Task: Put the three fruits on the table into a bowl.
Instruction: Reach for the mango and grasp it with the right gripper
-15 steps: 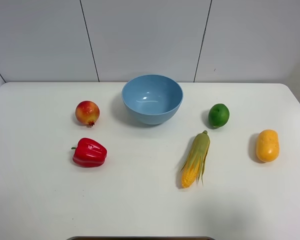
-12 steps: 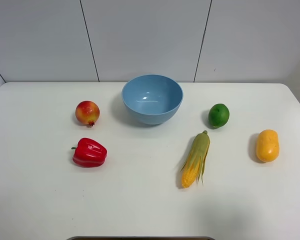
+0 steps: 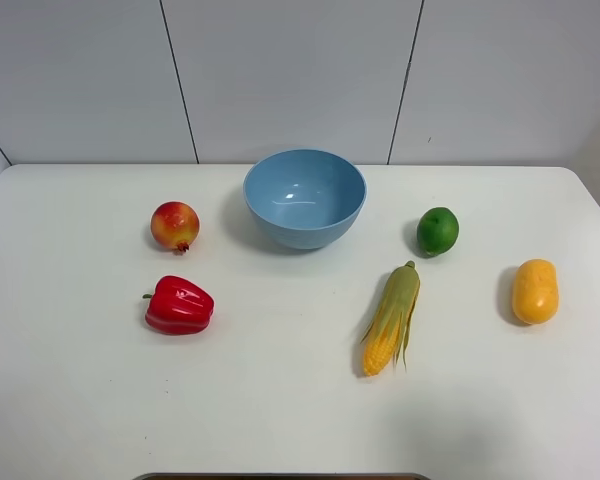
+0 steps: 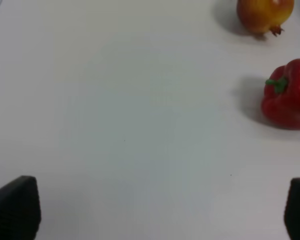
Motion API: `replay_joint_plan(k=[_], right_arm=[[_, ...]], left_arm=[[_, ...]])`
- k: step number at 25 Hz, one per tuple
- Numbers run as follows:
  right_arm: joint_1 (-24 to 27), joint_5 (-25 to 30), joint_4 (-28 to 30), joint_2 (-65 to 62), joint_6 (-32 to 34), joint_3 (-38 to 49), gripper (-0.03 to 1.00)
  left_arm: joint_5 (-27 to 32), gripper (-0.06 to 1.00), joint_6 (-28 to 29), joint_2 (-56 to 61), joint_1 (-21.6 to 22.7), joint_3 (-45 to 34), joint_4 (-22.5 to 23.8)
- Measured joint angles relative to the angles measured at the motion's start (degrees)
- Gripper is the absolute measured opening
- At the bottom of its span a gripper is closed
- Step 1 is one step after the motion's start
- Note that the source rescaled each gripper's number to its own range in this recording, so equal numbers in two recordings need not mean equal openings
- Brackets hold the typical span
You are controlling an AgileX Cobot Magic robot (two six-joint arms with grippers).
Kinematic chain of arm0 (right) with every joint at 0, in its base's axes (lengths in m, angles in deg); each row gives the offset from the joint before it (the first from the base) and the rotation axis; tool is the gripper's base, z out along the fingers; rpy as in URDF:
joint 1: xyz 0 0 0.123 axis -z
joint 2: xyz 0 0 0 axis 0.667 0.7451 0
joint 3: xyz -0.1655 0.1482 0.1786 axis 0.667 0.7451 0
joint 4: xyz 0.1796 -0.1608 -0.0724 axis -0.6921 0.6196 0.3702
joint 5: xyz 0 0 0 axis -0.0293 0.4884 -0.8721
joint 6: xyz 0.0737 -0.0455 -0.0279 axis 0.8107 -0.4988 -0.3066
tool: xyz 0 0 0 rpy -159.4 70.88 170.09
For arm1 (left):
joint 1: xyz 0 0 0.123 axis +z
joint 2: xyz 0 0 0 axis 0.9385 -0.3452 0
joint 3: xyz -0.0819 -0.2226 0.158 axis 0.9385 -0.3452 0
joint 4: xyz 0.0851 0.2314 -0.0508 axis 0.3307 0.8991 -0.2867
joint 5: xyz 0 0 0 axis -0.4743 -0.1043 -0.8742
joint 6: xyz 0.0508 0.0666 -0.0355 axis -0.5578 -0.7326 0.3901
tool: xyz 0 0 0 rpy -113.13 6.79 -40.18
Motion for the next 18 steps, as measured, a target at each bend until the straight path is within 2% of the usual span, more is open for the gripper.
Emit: replay_joint_plan(k=[3,11,18], right_arm=[[0.0,0.0,0.0,5.0,1.1,-2.8,0.46],[0.0,0.3,-0.6,29.8,5.6,-14.9,0.46],[0.0,6.1,-1.1,49.3,11.3,-25.2,0.46]], left_arm=[[0.0,1.0,0.0,0.0,0.0,0.0,0.0],[0.0,1.0,0.0,0.0,0.0,0.0,0.0],[0.0,1.0,0.0,0.0,0.0,0.0,0.0]])
